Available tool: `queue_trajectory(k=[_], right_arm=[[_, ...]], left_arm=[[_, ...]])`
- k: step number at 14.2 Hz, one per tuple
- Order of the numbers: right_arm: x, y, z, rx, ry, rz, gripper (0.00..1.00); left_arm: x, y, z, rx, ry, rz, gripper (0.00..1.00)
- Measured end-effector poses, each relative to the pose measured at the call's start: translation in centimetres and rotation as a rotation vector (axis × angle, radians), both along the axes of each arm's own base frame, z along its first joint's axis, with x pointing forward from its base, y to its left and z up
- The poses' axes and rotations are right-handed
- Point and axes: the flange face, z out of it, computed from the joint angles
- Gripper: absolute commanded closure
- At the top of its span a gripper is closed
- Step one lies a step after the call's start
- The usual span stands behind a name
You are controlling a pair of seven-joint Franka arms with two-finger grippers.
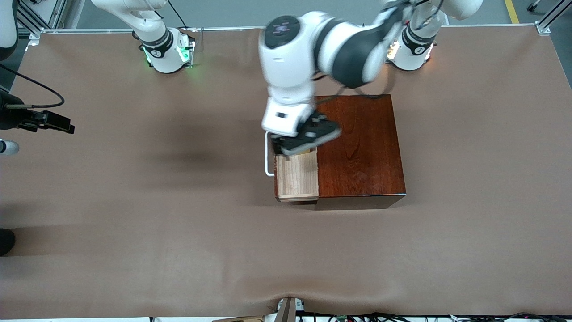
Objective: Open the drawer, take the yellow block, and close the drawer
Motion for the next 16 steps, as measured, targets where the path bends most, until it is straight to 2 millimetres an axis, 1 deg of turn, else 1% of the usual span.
queue_trajectory(k=[2, 3, 5, 6, 8, 9, 10, 11, 12, 16], right_arm=[[0.0, 0.3, 0.0, 0.018, -0.001, -0.004, 0.00], [0.0, 0.5, 0.0, 0.034, 0.000, -0.021, 0.00], [0.0, 1.5, -0.1, 0.057, 0.008, -0.099, 0.00], [0.0, 2.3, -0.1, 0.058, 0.016, -0.139, 0.00], [-0.1, 4.8, -0.2, 0.054, 0.038, -0.209, 0.00], [-0.3, 6.1, -0.2, 0.046, 0.049, -0.239, 0.00], [-0.4, 7.3, -0.3, 0.036, 0.057, -0.269, 0.00], [-0.5, 8.5, -0.3, 0.027, 0.062, -0.297, 0.00], [-0.6, 9.6, -0.3, 0.017, 0.065, -0.323, 0.00], [-1.0, 13.1, -0.3, -0.007, 0.070, -0.385, 0.00]], left_arm=[[2.4, 5.7, 2.8, 0.016, 0.020, -0.036, 0.00], [3.4, 8.4, 3.8, 0.022, 0.031, -0.062, 0.00], [5.0, 14.1, 5.1, 0.029, 0.064, -0.130, 0.00], [5.7, 17.0, 5.7, 0.025, 0.081, -0.163, 0.00], [6.6, 23.0, 6.6, 0.003, 0.117, -0.220, 0.00], [6.8, 25.8, 6.8, -0.003, 0.135, -0.247, 0.00], [6.7, 28.1, 6.8, -0.004, 0.155, -0.271, 0.00], [6.6, 30.0, 6.9, -0.004, 0.175, -0.289, 0.00], [6.3, 31.1, 6.9, -0.003, 0.192, -0.301, 0.00], [4.8, 33.7, 8.6, -0.004, 0.226, -0.350, 0.00]])
